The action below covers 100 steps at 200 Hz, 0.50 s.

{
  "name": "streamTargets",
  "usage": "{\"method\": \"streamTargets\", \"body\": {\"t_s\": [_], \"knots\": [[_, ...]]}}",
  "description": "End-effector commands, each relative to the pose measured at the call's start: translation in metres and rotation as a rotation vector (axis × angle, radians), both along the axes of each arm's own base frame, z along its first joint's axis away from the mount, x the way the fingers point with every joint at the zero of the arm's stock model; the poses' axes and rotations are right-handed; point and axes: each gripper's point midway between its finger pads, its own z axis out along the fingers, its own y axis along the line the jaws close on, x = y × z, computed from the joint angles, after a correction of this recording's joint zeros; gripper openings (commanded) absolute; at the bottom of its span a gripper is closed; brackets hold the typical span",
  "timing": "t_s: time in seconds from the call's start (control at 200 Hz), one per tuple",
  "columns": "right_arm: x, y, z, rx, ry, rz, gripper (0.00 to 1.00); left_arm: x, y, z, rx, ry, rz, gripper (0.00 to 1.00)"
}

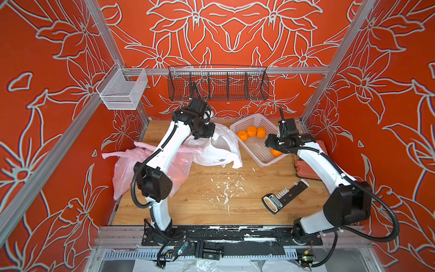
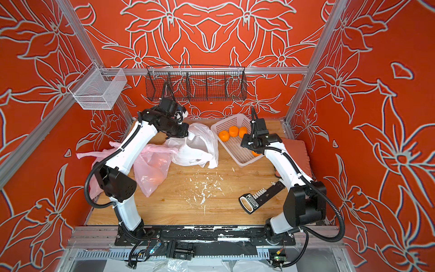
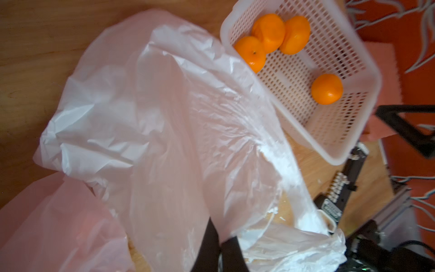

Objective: Place the oranges into plastic bags & tie knots
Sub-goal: Open the plastic bag at the center of the board.

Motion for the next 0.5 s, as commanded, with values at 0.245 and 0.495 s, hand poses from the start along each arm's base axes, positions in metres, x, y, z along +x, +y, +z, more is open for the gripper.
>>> {"method": "streamTargets", "body": {"t_s": [0.245,0.495], "knots": [[0.049,-0.004,-0.017,-0.021,0.022,-0.002,0.68,-0.039,-0.048,0.077,-0.482,0.104,0.01,0.0],[0.078,0.005,-0.028,-0.005,0.042,0.024,0.69,-0.032,-0.016,0.042,-0.418,0.165,0.136,0.0]]}}
